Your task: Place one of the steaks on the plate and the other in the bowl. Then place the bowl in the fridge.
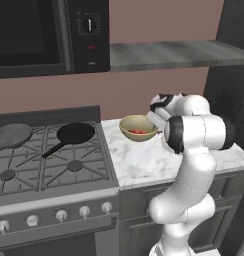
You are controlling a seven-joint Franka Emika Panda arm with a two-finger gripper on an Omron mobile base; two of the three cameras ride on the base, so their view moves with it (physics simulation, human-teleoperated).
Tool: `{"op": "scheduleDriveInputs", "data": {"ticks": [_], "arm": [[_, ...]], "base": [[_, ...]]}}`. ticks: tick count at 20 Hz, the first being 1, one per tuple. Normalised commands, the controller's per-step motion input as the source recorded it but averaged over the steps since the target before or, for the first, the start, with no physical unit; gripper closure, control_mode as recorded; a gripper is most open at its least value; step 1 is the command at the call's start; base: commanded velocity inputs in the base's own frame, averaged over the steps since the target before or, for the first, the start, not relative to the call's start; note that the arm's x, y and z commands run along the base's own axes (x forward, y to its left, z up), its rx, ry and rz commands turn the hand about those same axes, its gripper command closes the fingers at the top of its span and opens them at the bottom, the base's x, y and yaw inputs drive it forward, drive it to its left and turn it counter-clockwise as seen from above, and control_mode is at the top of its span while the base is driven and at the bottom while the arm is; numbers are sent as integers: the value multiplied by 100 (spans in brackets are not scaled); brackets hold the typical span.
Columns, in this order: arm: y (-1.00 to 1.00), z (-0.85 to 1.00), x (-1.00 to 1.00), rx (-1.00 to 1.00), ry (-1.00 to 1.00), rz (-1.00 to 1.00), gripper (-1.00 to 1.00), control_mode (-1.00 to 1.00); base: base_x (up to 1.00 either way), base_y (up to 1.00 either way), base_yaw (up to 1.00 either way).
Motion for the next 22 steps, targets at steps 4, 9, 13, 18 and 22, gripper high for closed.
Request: {"op": "scheduleDriveInputs", "data": {"ticks": [4, 9, 13, 18, 22], "arm": [[1, 34, -84, 6, 4, -39, 100, -100], [0, 61, -100, 1, 4, -11, 100, -100], [-4, 74, -100, 0, 2, 0, 100, -100], [-11, 83, -100, -1, 13, 0, 100, -100], [-10, 34, -100, -10, 14, 17, 100, -100]], "base": [[0, 0, 0], [0, 0, 0], [0, 0, 0], [0, 0, 0], [0, 0, 0]]}}
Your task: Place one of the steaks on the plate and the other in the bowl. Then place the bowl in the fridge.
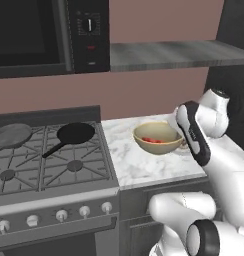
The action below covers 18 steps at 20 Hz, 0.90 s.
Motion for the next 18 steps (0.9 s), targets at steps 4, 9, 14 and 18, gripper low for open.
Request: {"op": "scheduleDriveInputs", "data": {"ticks": [4, 9, 14, 18], "arm": [[-18, -9, -100, 0, -1, 28, 100, -100], [-2, 0, -51, 14, -4, 15, 100, -100], [1, 0, -1, 19, 0, -1, 100, -100], [1, -5, 0, 0, -1, -1, 100, -100]], "base": [[0, 0, 0], [0, 0, 0], [0, 0, 0], [0, 0, 0]]}}
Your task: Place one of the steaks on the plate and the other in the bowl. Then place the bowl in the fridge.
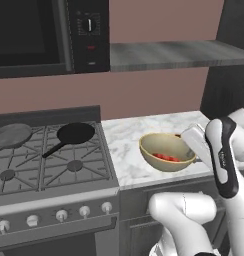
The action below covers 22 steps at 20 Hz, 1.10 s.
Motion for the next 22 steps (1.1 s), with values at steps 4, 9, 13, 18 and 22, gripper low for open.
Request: {"op": "scheduleDriveInputs", "data": {"ticks": [4, 9, 13, 18, 22], "arm": [[2, -4, 0, -6, -16, 0, 100, -100], [11, 2, 0, -7, -1, 0, 100, -100], [0, 0, -3, 0, 0, 0, 100, -100], [3, 0, -11, 0, 0, 0, 100, 100], [0, 0, 0, 0, 0, 0, 100, 100]], "base": [[0, 0, 0], [0, 0, 0], [0, 0, 0], [-34, 15, -1], [-72, 43, -25]]}}
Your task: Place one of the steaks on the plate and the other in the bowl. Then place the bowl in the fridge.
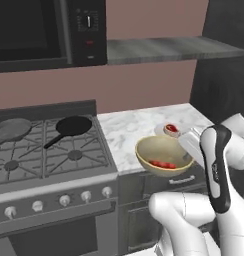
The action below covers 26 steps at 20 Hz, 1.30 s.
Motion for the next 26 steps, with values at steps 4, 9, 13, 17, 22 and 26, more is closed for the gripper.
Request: {"op": "scheduleDriveInputs", "data": {"ticks": [4, 9, 13, 17, 22, 26], "arm": [[0, 0, 0, 0, 0, 0, 100, 100], [0, 0, 0, 0, 0, 0, 100, 100], [0, 0, 0, 0, 0, 0, 100, 100], [0, 0, 0, 0, 0, 0, 100, 100], [0, 0, 0, 0, 0, 0, 100, 100], [0, 0, 0, 0, 0, 0, 100, 100]], "base": [[-69, 42, -52], [-60, -1, -67], [-24, -3, -85], [-1, -20, -86], [0, -37, -85], [0, -55, -82]]}}
